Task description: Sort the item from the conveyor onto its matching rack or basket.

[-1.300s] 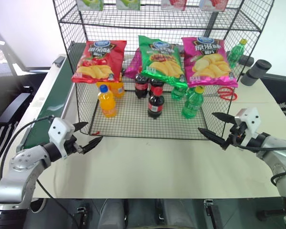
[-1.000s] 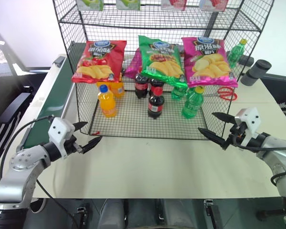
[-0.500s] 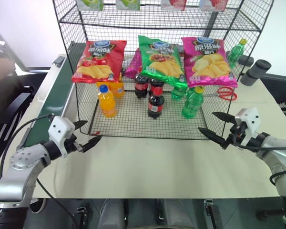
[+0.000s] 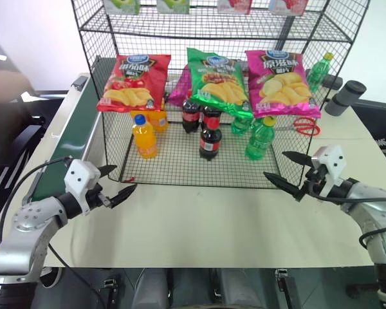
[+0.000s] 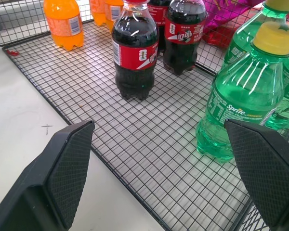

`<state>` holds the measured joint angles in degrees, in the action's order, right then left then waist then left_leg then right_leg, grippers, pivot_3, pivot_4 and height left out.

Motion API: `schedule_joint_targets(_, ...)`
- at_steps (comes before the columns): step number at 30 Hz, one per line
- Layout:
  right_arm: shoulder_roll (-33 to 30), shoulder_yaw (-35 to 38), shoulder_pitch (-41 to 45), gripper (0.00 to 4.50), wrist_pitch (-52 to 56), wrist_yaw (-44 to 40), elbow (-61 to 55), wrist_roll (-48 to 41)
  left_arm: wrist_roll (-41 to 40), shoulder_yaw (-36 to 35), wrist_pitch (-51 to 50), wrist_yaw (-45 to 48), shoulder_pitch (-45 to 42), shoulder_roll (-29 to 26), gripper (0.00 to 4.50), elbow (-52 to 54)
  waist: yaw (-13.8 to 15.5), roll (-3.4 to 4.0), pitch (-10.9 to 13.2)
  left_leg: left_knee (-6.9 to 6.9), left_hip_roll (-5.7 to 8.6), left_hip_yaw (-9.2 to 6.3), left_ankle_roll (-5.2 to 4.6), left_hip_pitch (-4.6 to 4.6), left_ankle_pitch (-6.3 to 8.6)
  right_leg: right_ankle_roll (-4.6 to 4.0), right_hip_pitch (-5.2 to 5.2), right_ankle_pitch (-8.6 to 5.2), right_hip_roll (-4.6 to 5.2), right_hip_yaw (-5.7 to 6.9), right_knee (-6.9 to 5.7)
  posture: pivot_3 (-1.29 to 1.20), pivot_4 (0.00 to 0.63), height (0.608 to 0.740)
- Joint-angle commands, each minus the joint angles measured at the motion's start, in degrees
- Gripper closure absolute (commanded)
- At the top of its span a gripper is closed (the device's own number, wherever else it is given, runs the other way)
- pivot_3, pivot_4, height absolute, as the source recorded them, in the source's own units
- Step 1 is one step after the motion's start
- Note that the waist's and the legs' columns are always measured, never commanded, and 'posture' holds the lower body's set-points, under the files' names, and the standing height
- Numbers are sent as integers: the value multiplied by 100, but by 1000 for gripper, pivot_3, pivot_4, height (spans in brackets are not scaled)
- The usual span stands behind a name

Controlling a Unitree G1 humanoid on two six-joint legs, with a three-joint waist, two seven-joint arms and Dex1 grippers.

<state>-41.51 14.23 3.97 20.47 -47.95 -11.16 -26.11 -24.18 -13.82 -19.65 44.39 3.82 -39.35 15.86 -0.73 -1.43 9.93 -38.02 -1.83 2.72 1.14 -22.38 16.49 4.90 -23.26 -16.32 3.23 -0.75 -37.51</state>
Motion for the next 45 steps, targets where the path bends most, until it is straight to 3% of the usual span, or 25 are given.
schedule_joint_targets(1,28,57,94,13,-3,52,-254,-84,-44,-189,41,-58,12,-19,0,201,0,0,0,0,0,0,0,0,0,0,0,0,0,0,0,0,150,740)
schedule_joint_targets(45,481,-128,182,13,-883,62,534,312,-291,-553,442,-139,194,365,0,-91,-3,1,-2,-2,0,1,0,1,0,2,0,1,-1,0,-3,0,150,740)
